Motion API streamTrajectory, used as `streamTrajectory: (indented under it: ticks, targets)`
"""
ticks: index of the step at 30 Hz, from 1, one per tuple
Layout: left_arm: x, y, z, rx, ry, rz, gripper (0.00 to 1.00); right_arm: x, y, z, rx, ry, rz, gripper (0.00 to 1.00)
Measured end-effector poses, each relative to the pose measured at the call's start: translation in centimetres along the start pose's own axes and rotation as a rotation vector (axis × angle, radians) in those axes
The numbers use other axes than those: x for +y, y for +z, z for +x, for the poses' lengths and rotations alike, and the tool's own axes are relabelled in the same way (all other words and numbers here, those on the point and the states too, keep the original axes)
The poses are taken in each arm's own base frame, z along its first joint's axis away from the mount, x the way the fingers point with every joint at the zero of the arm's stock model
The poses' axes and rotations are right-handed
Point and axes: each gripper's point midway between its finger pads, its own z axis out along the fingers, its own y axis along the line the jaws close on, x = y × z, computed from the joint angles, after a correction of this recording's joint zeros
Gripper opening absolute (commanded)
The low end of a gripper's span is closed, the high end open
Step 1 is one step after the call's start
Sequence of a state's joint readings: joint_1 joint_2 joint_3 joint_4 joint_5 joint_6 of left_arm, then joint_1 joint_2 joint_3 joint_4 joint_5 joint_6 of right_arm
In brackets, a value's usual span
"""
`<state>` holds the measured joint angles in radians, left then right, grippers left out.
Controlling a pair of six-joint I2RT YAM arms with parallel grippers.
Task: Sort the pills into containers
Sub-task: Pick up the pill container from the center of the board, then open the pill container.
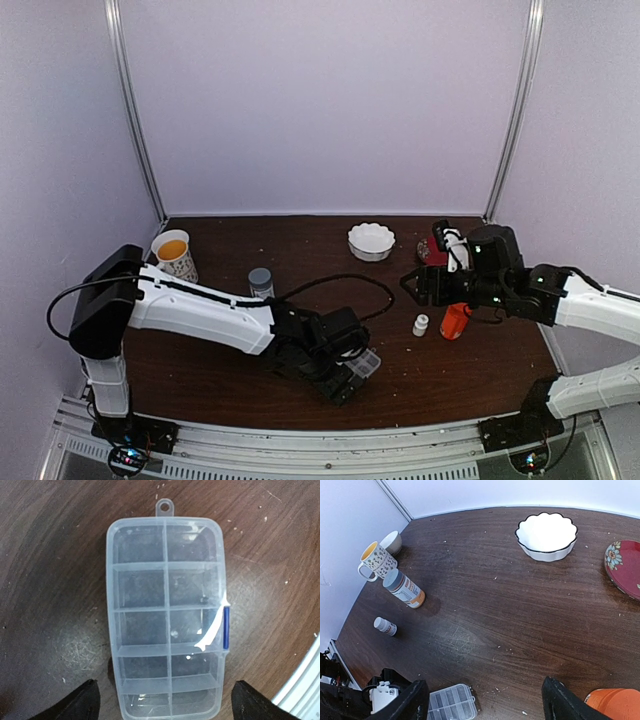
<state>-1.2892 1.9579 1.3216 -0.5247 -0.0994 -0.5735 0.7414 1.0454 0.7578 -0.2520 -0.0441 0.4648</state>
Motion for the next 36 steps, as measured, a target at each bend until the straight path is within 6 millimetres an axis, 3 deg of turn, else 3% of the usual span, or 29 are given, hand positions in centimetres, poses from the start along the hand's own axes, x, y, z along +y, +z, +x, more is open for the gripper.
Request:
streamTrajectory:
  ticks: [9, 20, 25, 30, 36]
  targets:
    - [0.7, 1.0, 1.1, 0.042, -0.015, -0.038, 0.93, -0.6, 0.1, 1.3, 0.01, 0.042, 0.005, 0.81]
    - [0.4, 1.3, 0.8, 0.042, -0.006, -0.032, 0.59, -0.5, 0.7, 1.9, 0.025, 0.073, -0.008, 0.8]
    - [0.4, 1.0, 0.6, 0.019, -0.015, -0.016, 0.56, -0.2, 0.7, 2.4, 0.051, 0.111, -0.026, 0.8]
    - [1.3, -2.3, -0.4, -0.089, -0.105, 0.098, 0.56, 0.7, -0.2, 2.2, 0.053, 0.154, -0.081, 0.79]
    - [3.3, -8.3, -4.8, -0.345, -0.239, 0.25, 0.56, 2.9, -1.4, 1.8, 0.025, 0.23, -0.202, 0.79]
